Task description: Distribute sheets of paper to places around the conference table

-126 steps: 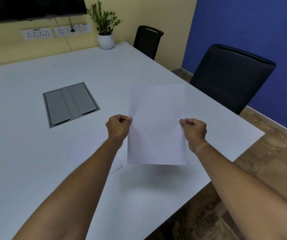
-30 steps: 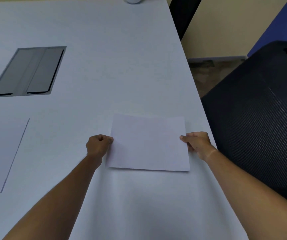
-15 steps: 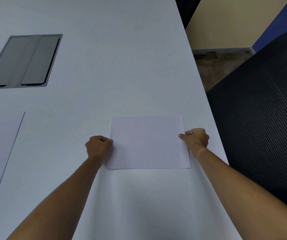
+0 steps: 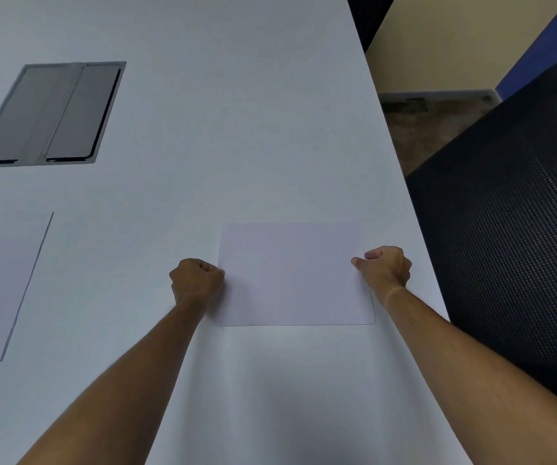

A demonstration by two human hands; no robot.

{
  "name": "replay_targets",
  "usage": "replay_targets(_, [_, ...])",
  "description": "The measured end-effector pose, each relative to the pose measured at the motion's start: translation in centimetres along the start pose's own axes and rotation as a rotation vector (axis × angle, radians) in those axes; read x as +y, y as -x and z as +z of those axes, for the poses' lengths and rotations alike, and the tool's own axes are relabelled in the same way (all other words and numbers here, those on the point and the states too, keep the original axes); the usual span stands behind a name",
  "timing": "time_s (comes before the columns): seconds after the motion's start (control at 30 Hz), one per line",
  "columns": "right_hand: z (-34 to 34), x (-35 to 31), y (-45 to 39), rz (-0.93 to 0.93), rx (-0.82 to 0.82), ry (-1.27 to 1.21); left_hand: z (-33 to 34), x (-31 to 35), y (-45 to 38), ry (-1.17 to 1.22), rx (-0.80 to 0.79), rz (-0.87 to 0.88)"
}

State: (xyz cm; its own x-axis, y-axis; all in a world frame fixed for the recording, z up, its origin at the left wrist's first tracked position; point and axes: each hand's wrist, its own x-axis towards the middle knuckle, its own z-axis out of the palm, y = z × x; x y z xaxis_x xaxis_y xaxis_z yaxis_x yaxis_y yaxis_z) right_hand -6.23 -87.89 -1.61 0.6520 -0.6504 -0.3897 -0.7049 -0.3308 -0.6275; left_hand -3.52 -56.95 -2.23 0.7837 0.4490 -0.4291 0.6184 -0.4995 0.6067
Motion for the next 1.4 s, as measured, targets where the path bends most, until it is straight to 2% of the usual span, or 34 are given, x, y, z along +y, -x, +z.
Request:
replay_targets(0.3, [0.0,0.1,0.8,-0.046,0.009,0.004,-0.4,0.3,0.5,-0.072,0.027,0.093])
replay_targets(0.37, [0.1,0.0,1.6,-0.131,0.019,0.061,-0.7,0.5,0.8,-0.151,0.029,0.239])
replay_targets(0.53, [0.6,-1.5,4.3,-0.477,0.093,0.354,-1.3,1.4,2.2,-0.410,0.000,0.680])
replay_targets(0.63, [0.8,-3.0,6.2,-0.658,0.116,0.477,-2.0,2.1,2.8,-0.548,0.012,0.831])
replay_targets(0.8, [0.5,-5.5,9.0,-0.833,0.142,0.593,-3.7,3.6,4.2,-0.655,0.068,0.993])
replay_targets(1.0, [-0.4,-7.6,12.5,-0.929,0.202,0.662,-6.3,4.7,5.8,-0.678,0.166,1.066])
replay_targets(1.4, [-2.5,-8.8,20.9,-1.052,0.278,0.683,-14.4,2.3,11.2,-0.682,0.340,1.017])
